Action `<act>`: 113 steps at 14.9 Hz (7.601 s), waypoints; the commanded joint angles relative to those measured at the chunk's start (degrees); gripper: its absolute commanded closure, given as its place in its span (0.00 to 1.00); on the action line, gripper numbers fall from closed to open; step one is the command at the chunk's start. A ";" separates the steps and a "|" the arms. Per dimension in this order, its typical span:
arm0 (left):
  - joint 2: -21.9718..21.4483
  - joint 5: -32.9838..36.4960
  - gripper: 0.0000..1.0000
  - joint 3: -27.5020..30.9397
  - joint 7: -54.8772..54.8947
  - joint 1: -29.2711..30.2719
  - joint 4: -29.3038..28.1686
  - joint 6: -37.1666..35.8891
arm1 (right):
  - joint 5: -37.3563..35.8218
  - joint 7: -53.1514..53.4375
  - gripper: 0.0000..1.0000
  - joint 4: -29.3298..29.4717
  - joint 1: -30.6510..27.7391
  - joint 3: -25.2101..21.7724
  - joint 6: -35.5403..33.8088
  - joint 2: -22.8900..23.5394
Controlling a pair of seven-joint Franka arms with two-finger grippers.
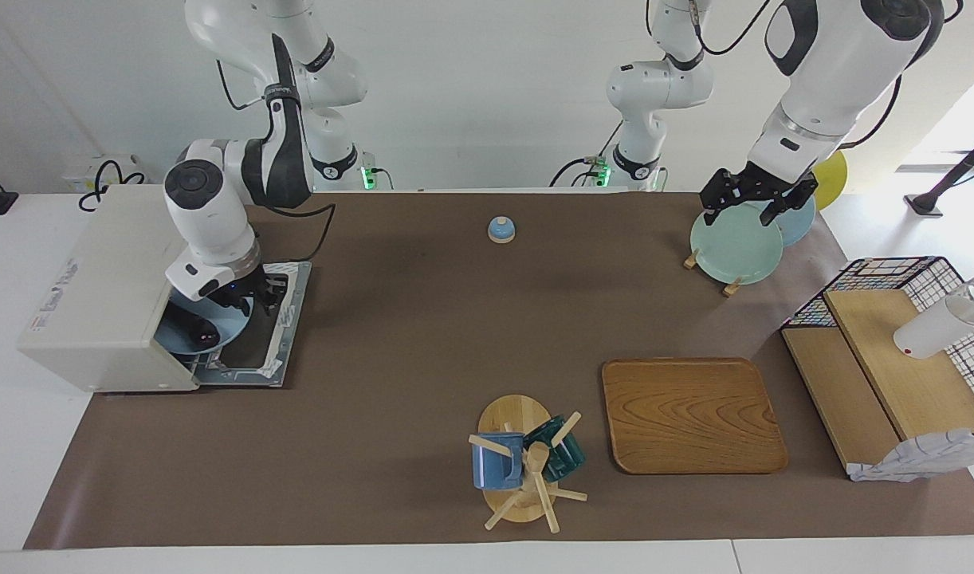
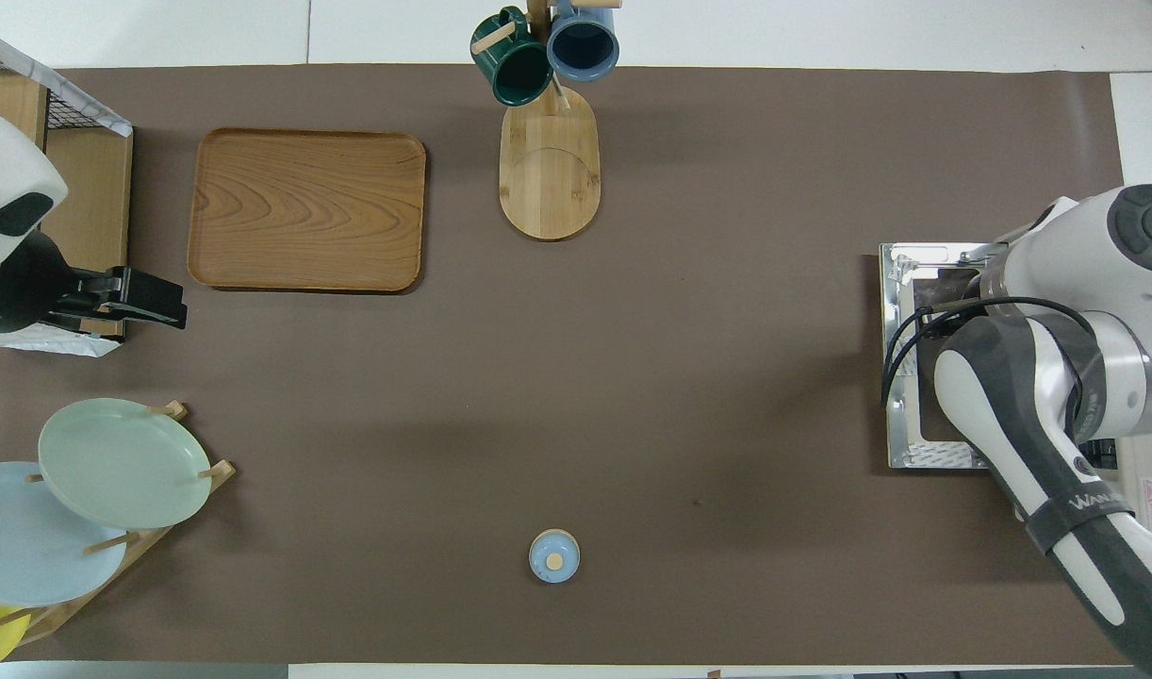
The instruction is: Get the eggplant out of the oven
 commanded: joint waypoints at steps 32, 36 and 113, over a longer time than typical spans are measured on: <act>-0.37 0.47 0.00 -0.16 0.59 0.59 0.20 0.49 | -3.76 20.66 1.00 15.95 26.03 3.60 -11.20 4.69; -0.37 0.38 0.00 -0.07 0.59 0.77 0.11 1.19 | 0.55 33.59 1.00 37.19 35.88 3.69 -19.81 20.57; 32.48 2.58 1.00 0.28 -12.88 -3.90 7.73 32.65 | 5.83 -10.25 0.00 24.60 -7.78 7.03 -34.34 -4.96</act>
